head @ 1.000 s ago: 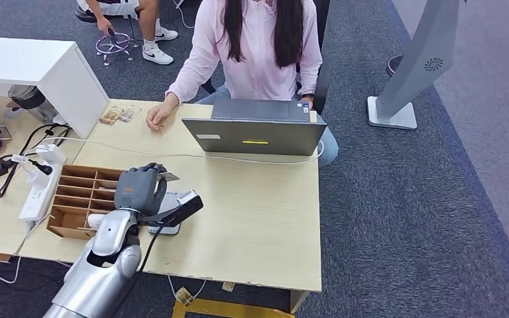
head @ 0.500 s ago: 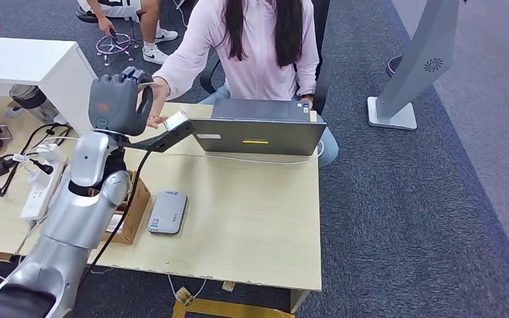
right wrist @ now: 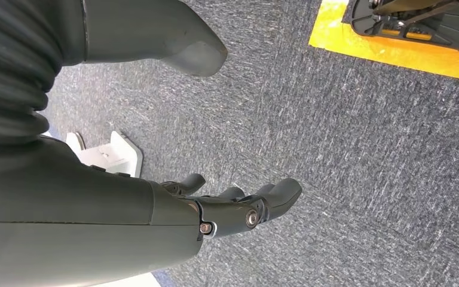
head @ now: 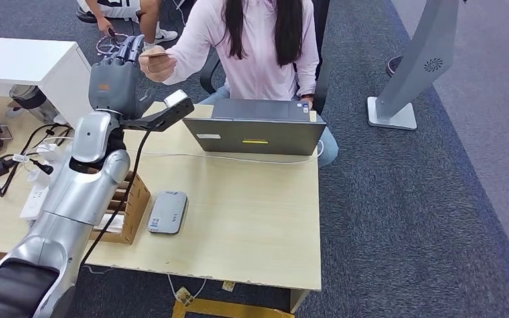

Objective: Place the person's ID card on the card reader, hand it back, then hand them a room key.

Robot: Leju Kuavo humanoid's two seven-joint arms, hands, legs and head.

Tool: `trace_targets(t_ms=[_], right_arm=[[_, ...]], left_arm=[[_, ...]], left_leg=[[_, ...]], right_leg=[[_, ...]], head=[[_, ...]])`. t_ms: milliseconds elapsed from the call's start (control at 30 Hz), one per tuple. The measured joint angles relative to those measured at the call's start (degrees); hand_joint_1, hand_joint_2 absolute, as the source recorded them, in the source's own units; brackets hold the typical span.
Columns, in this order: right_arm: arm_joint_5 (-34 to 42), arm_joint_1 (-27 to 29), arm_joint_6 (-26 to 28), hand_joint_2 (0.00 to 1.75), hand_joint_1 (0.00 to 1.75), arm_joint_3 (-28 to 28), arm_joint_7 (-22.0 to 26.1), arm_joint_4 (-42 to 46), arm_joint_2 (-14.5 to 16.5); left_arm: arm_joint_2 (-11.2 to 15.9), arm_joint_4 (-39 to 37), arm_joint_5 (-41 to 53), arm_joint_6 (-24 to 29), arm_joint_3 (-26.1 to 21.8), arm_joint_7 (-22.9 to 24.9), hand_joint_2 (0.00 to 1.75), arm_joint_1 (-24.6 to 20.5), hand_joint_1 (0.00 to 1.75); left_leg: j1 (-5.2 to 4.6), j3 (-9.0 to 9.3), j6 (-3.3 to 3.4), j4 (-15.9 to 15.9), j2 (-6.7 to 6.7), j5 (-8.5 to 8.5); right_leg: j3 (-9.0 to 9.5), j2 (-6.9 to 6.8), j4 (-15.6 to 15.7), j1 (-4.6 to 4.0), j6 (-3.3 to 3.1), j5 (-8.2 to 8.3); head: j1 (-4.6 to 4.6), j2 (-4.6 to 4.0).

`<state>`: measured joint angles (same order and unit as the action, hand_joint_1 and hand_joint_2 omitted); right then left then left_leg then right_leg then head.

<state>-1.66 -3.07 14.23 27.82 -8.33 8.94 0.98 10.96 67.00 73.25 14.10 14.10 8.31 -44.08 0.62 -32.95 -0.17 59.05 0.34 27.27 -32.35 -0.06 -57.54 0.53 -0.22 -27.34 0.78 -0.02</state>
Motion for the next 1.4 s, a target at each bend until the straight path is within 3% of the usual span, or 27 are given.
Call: trace_targets(t_ms=[167,333,533,800,933,1133,1267,1400], right_arm=[[0.2,0.0,0.0,1.75,0.0,0.0,-0.1,0.0,0.0],[1.3,0.2,0.3,1.75,0.0,0.0,-0.1,0.0,0.0],[2.8,0.6,1.1,1.75,0.0,-0.1,-0.6,0.0,0.0],[5.2,1.2,2.4,1.75,0.0,-1.5,-0.3,0.0,0.0],[5.8,1.3,2.9,1.75,0.0,-2.2,-0.7,0.0,0.0],[6.4,1.3,3.1,1.75,0.0,-2.8,-0.6,0.0,0.0],[6.5,1.4,3.0,1.75,0.0,-3.0,-0.6,0.0,0.0],[6.5,1.4,3.0,1.75,0.0,-3.0,-0.6,0.0,0.0]], left_arm=[[0.4,-0.2,-1.6,2.2,0.0,-0.6,1.75,1.9,0.0],[2.1,6.3,-2.9,5.1,-0.1,-2.6,1.75,10.2,0.0],[4.2,20.3,-1.4,10.0,-0.9,-5.7,1.75,26.4,0.0],[4.8,36.4,1.1,17.1,-4.0,-9.4,1.75,50.5,0.0],[4.9,40.6,3.1,17.4,-5.0,-9.0,1.75,58.9,0.0],[5.7,42.0,3.4,10.8,-6.9,-5.5,1.75,64.8,0.0],[6.9,42.0,1.5,4.7,-8.8,-3.5,1.75,65.9,0.0],[7.9,41.8,0.4,1.7,-10.7,-3.1,1.75,66.0,0.0]], left_leg=[[-0.01,-0.01,0.0,0.0,0.02,0.0],[-0.01,-0.03,0.0,0.0,0.02,0.02],[-0.01,-0.09,-0.03,0.0,0.07,0.12],[-0.03,-0.05,0.05,-0.1,0.24,0.25],[-0.03,-0.08,0.09,-0.1,0.19,0.29],[-0.01,-0.08,0.07,-0.1,0.11,0.25],[0.0,-0.07,0.05,-0.1,0.04,0.21],[0.0,-0.07,0.04,-0.1,0.02,0.2]], right_leg=[[0.02,0.0,0.0,0.0,0.0,0.0],[0.01,0.03,0.0,0.01,0.0,-0.03],[-0.05,0.1,0.0,0.01,0.04,-0.1],[-0.08,0.21,0.0,0.03,0.09,-0.2],[-0.08,0.13,0.0,0.03,0.09,-0.22],[-0.04,0.05,0.0,0.02,0.09,-0.2],[-0.02,0.0,0.0,0.0,0.08,-0.19],[-0.01,-0.02,0.0,0.0,0.07,-0.18]], head=[[0.0,0.0],[0.01,0.0],[-0.01,0.0],[0.04,0.0],[0.03,0.0],[0.03,0.0],[0.03,0.0],[0.04,0.0]])
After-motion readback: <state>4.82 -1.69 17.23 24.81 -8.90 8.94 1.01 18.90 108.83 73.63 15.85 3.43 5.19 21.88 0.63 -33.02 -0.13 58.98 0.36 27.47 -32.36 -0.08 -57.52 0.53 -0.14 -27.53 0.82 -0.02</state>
